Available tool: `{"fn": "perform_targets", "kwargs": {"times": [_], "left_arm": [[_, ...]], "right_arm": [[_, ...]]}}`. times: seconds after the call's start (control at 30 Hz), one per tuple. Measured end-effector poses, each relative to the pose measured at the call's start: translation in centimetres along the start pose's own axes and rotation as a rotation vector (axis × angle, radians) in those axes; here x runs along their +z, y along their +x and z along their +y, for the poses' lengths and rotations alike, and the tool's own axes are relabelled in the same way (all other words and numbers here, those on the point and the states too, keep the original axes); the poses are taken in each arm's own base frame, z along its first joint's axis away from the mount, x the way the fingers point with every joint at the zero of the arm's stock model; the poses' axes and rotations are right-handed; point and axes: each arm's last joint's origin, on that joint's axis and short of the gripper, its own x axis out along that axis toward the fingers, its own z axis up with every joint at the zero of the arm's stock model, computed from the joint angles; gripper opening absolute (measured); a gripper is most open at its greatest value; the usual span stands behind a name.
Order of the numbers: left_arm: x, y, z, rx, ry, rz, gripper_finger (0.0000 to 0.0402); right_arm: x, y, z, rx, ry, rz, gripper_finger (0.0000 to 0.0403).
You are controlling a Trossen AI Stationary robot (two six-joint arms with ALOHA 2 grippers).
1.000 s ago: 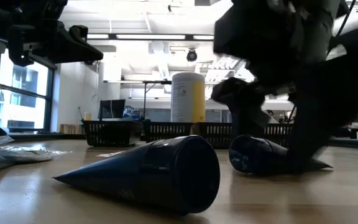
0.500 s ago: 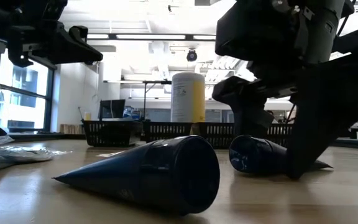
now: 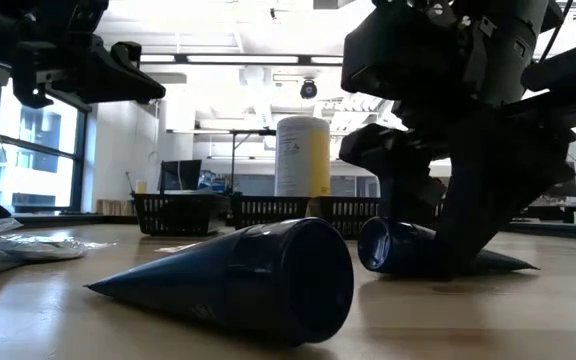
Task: Pick & Place Travel size toiletries
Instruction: Put the right shave cream into the middle right black bin
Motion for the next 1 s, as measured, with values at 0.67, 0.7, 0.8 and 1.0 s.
{"fn": "perform_targets", "kwargs": {"times": [0.67, 0.7, 0.8, 1.0], "left_arm": [[0.0, 0.0, 0.0, -0.002, 0.0, 0.003, 0.0008], [0.0, 0.0, 0.0, -0.002, 0.0, 0.002, 0.0008], [0.0, 0.0, 0.0, -0.002, 0.0, 0.003, 0.0008], [0.0, 0.0, 0.0, -0.002, 0.001, 0.003, 0.0008]], "right_arm": [[1.1, -4.3, -1.3, -0.006, 0.113, -0.083, 0.0118], [1.2, -4.7, -1.6, -0.01, 0.12, -0.096, 0.0118], [1.5, -5.8, -2.5, -0.023, 0.142, -0.131, 0.0118], [2.0, -8.7, -4.9, -0.094, 0.217, -0.215, 0.0117]]}}
